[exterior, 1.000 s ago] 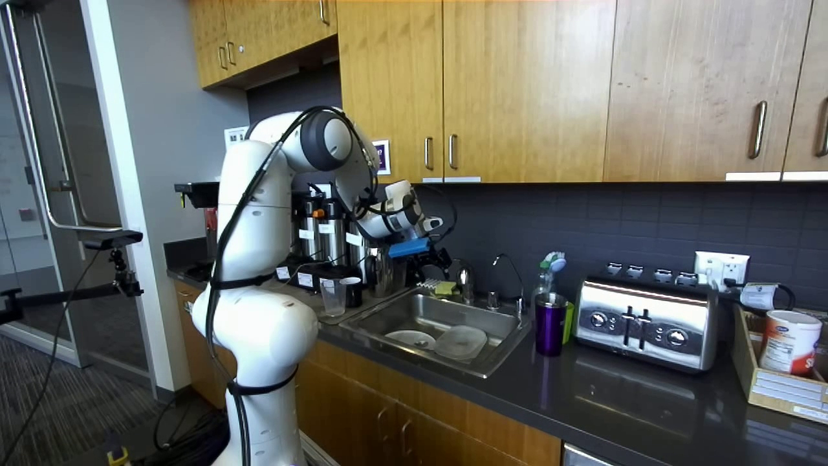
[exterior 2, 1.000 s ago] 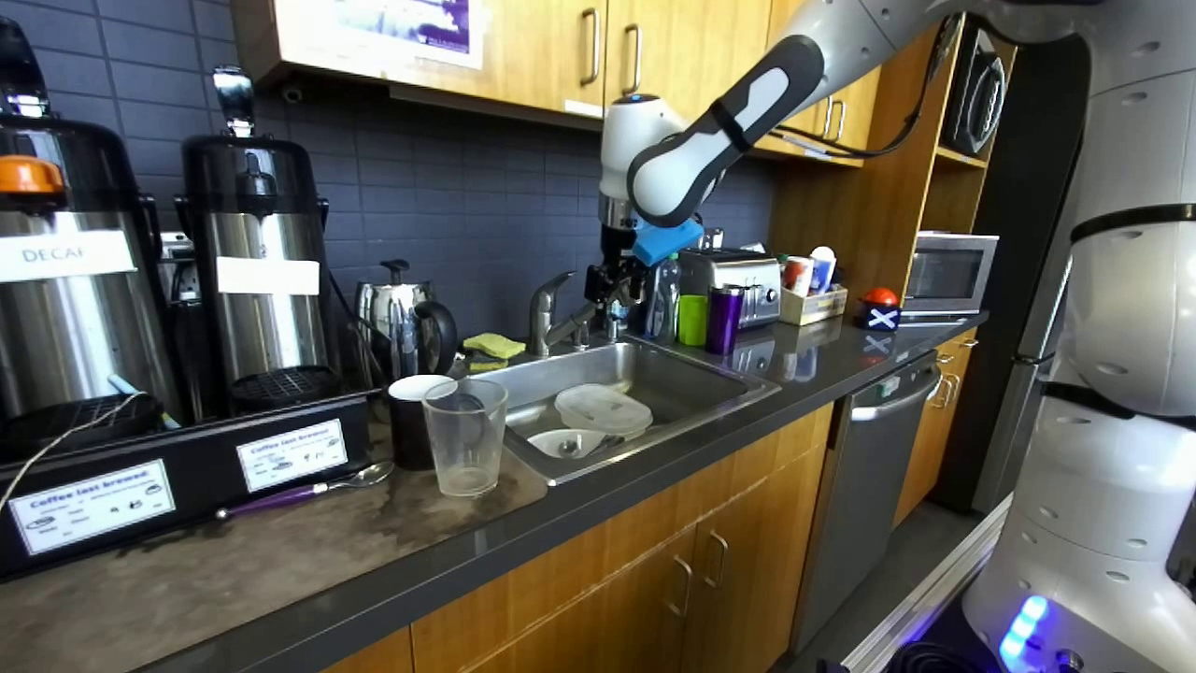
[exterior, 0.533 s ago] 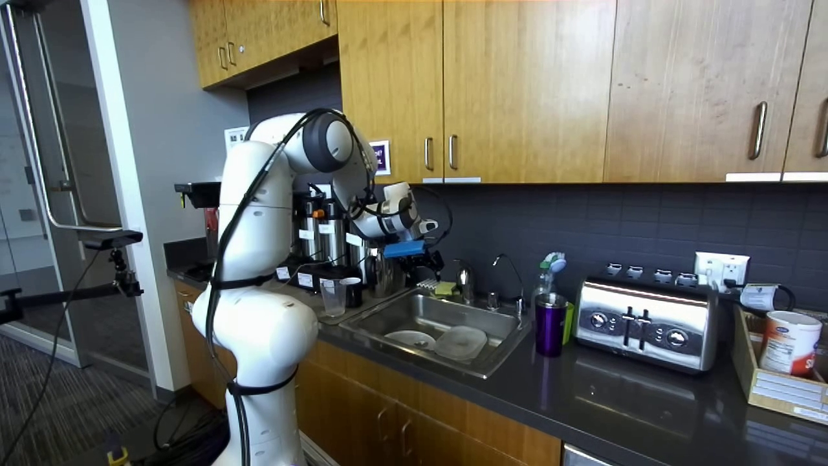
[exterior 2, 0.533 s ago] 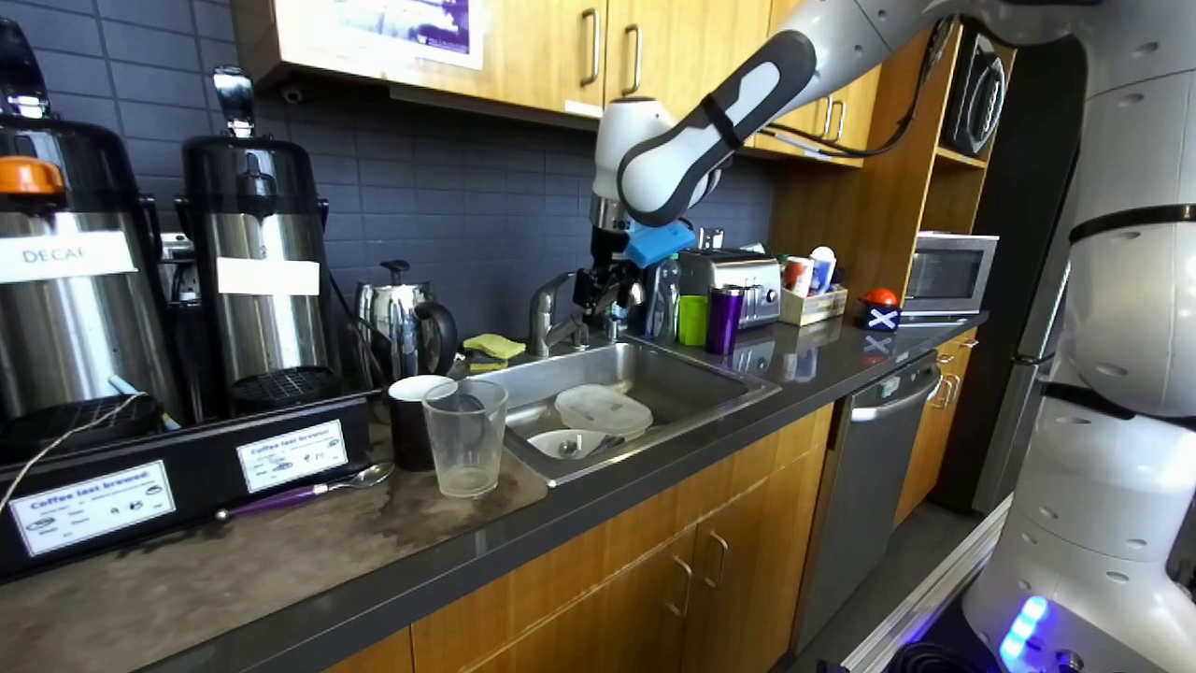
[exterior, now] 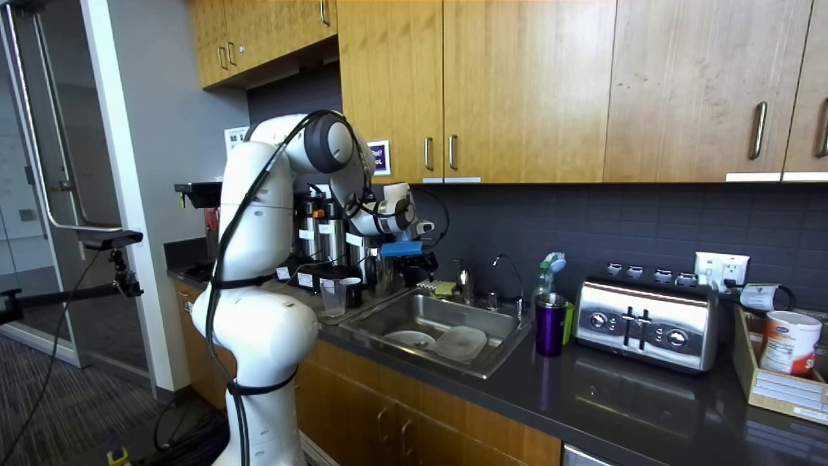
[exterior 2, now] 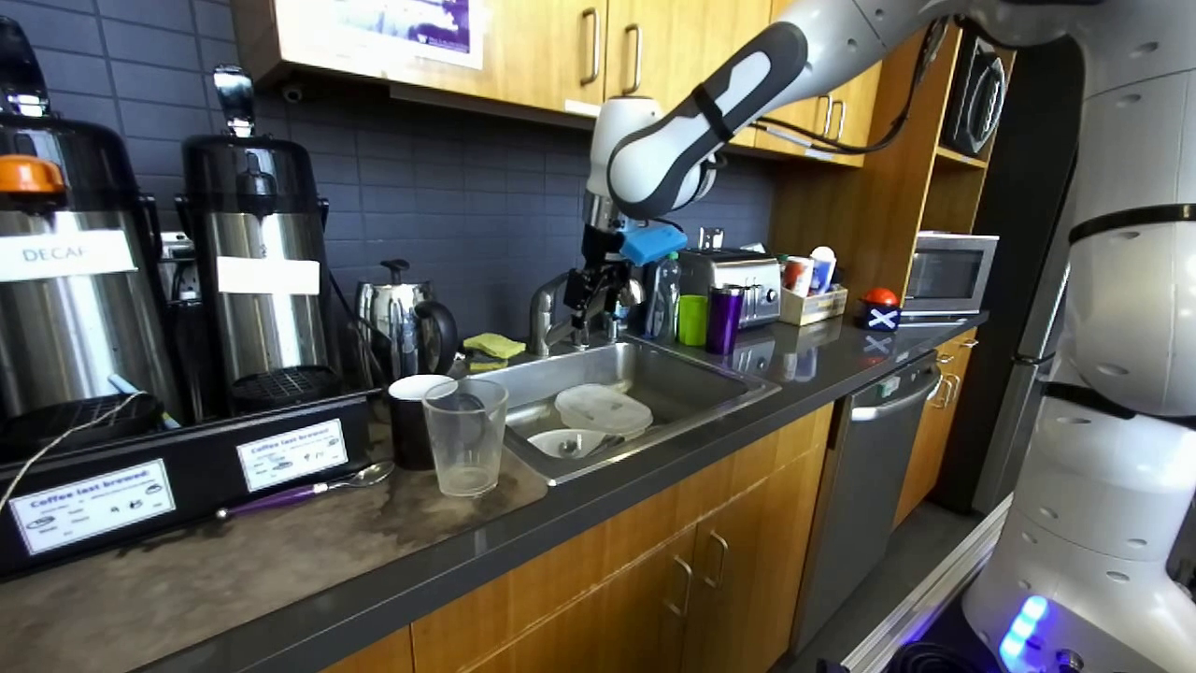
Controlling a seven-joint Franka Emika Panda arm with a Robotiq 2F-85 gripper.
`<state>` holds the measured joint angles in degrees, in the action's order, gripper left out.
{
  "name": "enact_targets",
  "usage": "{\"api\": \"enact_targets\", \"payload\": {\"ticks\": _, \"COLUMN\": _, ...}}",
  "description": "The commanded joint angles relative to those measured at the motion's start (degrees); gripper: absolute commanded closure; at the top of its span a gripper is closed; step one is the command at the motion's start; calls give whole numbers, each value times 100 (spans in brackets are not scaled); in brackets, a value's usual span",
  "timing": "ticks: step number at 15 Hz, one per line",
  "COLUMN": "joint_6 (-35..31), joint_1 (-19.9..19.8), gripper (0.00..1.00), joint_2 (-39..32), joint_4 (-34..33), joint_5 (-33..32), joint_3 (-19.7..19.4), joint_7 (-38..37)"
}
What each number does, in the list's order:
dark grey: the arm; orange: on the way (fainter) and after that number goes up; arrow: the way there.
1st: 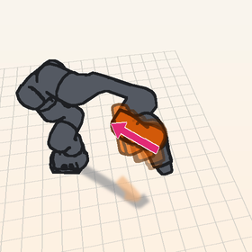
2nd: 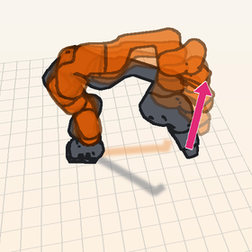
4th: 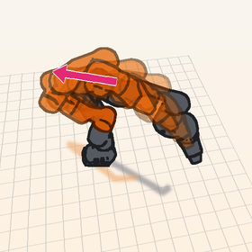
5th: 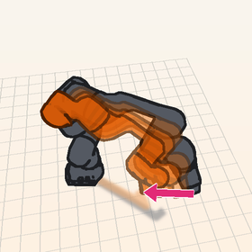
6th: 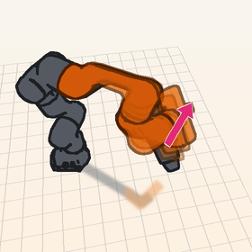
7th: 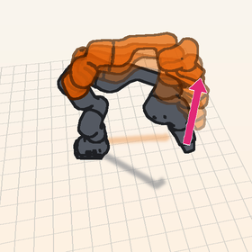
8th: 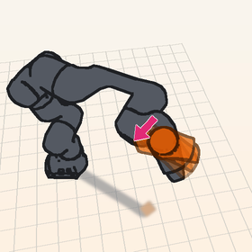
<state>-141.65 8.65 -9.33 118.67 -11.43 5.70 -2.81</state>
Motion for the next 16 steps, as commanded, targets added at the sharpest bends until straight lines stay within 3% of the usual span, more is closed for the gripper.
{"api": "enact_targets", "payload": {"ticks": 1, "joint_6": 30, "joint_1": -63, "gripper": 0, "joint_2": -223, "joint_4": -313, "joint_5": 236, "joint_3": 61, "joint_7": 395}}
{"api": "enact_targets", "payload": {"ticks": 16, "joint_6": 46, "joint_1": -268, "gripper": 0, "joint_2": -1647, "joint_4": -2157, "joint_5": 853, "joint_3": 65, "joint_7": 800}}
